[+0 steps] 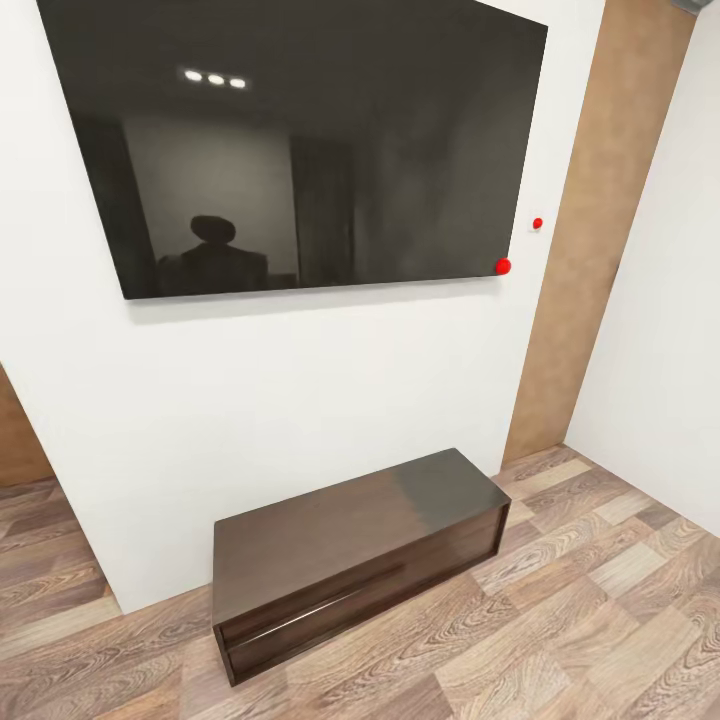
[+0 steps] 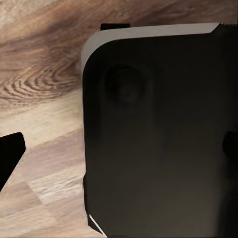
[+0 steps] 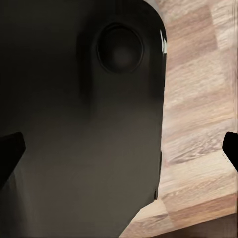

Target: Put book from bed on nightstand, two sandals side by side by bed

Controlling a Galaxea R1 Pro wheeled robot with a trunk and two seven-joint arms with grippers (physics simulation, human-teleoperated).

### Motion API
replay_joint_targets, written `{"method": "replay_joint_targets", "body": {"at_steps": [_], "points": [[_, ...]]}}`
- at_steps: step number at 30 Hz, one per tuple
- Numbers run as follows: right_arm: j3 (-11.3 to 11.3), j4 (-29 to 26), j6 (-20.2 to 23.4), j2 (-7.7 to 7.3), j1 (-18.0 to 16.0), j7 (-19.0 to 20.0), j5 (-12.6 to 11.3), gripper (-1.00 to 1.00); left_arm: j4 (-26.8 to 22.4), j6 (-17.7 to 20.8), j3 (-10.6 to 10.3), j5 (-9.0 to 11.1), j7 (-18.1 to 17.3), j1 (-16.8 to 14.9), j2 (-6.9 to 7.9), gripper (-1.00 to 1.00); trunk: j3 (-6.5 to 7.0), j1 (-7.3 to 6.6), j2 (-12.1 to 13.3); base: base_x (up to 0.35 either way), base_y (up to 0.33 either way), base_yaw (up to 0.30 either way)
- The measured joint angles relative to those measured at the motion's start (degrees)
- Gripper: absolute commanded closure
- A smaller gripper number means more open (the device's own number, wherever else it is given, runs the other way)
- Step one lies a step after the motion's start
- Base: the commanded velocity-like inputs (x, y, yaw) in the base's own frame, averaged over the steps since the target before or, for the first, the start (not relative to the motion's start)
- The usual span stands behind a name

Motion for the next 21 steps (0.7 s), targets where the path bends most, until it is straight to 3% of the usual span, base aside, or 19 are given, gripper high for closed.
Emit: {"method": "replay_joint_targets", "body": {"at_steps": [8,14,15,16,17,18,21], "points": [[-1.56,-2.47,-1.79,-2.08,0.01,-0.29,-0.12,-1.00,-2.59,-2.55,0.18,0.21,0.35,0.00,2.53,-1.00,0.00,0.00,0.00,0.000,0.000,0.000],[-3.35,-4.41,-1.83,-3.10,-0.09,-0.38,-0.12,-1.00,-4.53,-4.47,0.11,0.28,0.46,-0.02,2.39,-1.00,0.00,0.00,0.00,0.000,0.000,0.000],[-7.12,-8.21,-1.84,-3.15,-0.08,-0.37,-0.13,-1.00,-8.03,-7.38,0.11,0.29,0.45,0.01,2.30,-1.00,-0.01,0.00,0.00,0.000,0.000,0.000],[-8.07,-16.18,-1.86,-3.21,-0.11,-0.34,-0.15,-1.00,-16.23,-7.49,0.11,0.29,0.43,-0.02,2.09,-1.00,-0.01,0.00,0.00,0.000,0.000,0.000],[-8.35,-25.74,-1.87,-3.22,-0.18,-0.34,-0.11,-1.00,-27.46,-7.52,0.11,0.29,0.42,-0.02,2.00,-1.00,0.01,0.00,0.00,0.000,0.000,0.000],[-8.77,-26.35,-1.87,-3.21,-0.15,-0.34,-0.16,-1.00,-39.54,-7.51,0.13,0.29,0.41,-0.12,1.90,-1.00,0.02,0.00,0.00,0.000,0.000,0.000],[-9.37,-26.65,-1.88,-3.14,-0.16,-0.26,-0.19,-1.00,-40.88,-7.64,0.25,0.39,0.31,0.00,1.82,-1.00,0.00,0.00,0.00,0.000,0.000,0.000]]}}
